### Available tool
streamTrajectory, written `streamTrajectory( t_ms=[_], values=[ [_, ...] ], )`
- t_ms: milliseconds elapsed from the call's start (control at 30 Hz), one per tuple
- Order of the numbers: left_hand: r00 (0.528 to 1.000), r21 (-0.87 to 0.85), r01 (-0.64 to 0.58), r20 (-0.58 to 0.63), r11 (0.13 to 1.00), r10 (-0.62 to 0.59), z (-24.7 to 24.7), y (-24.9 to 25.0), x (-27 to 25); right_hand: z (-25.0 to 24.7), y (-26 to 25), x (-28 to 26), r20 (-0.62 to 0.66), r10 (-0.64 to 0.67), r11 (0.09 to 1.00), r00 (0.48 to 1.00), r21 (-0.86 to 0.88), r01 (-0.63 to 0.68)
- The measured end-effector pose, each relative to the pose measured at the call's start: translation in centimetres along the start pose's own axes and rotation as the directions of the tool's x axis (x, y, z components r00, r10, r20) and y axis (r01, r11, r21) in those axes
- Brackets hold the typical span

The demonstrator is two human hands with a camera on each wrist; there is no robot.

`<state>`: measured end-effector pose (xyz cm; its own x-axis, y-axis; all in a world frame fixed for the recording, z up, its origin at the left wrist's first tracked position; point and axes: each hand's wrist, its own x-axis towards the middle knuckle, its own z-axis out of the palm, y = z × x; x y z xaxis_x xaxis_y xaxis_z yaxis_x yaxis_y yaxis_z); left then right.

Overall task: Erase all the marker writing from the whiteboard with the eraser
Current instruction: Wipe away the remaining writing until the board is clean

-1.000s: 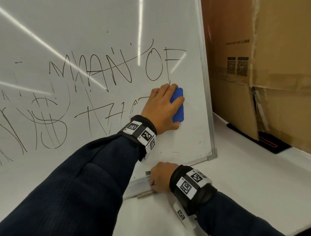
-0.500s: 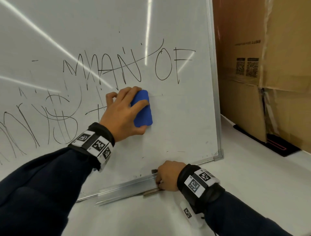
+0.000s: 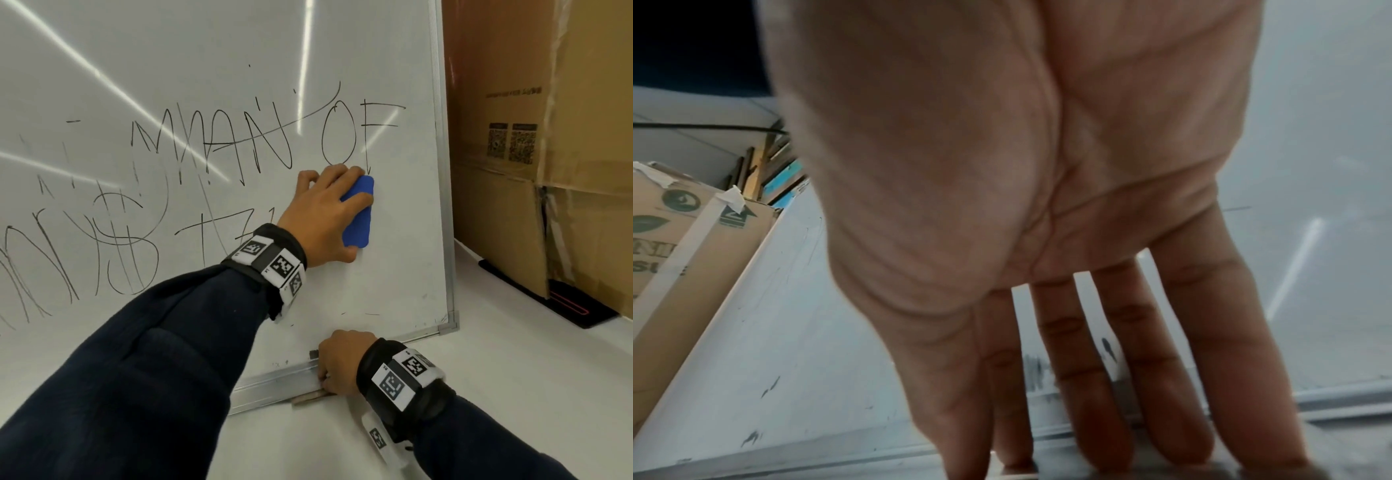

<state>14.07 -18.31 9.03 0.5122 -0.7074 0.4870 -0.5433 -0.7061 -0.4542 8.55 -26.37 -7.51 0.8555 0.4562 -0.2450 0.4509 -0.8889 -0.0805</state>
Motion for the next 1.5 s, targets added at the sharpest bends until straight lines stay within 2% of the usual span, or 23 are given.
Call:
streamTrajectory(
  t_ms=[200, 467, 700, 867, 1000, 1100, 1233, 1367, 1500],
  values=[
    [0.982, 0.071, -0.145, 0.135, 0.987, 0.134, -1.1, -1.7, -1.3, -0.1, 0.0, -0.4, 0.004, 0.001, 1.000, 1.000, -0.004, -0.001],
    [0.974, 0.095, -0.123, 0.202, 0.988, 0.102, -2.4, -4.9, -4.5, -0.4, 0.4, -1.0, -0.002, -0.006, 1.000, 1.000, -0.004, 0.006],
    [0.965, 0.064, -0.168, 0.214, 0.984, 0.151, -2.0, -3.1, -1.5, -0.5, -0.1, -1.0, 0.008, 0.008, 1.000, 1.000, -0.010, -0.008],
    [0.938, 0.055, -0.260, 0.252, 0.964, 0.238, -1.7, -0.7, 2.3, -0.6, -0.1, -1.1, -0.004, -0.015, 1.000, 1.000, 0.000, 0.015],
    [0.935, 0.073, -0.275, 0.253, 0.959, 0.249, -1.6, -0.3, 2.8, -0.6, -0.1, -1.4, -0.025, -0.026, 1.000, 0.999, 0.002, 0.026],
    [0.962, 0.104, -0.217, 0.190, 0.971, 0.194, -1.5, -0.6, 1.6, -0.7, -0.1, -1.7, -0.015, -0.023, 1.000, 1.000, 0.005, 0.023],
    [0.993, 0.084, -0.049, 0.113, 0.995, 0.039, -1.7, -2.7, -2.6, -0.6, 0.0, -1.6, 0.007, -0.017, 1.000, 1.000, -0.006, 0.017],
    [0.992, 0.061, 0.115, 0.040, 0.992, -0.117, -2.7, -6.2, -8.4, -0.4, 0.0, -1.6, -0.024, -0.016, 1.000, 1.000, -0.003, 0.016],
    [0.977, 0.033, 0.212, -0.017, 0.977, -0.212, -2.8, -7.4, -11.7, -0.4, 0.0, -1.7, -0.010, -0.003, 1.000, 1.000, 0.022, 0.003]
  ],
)
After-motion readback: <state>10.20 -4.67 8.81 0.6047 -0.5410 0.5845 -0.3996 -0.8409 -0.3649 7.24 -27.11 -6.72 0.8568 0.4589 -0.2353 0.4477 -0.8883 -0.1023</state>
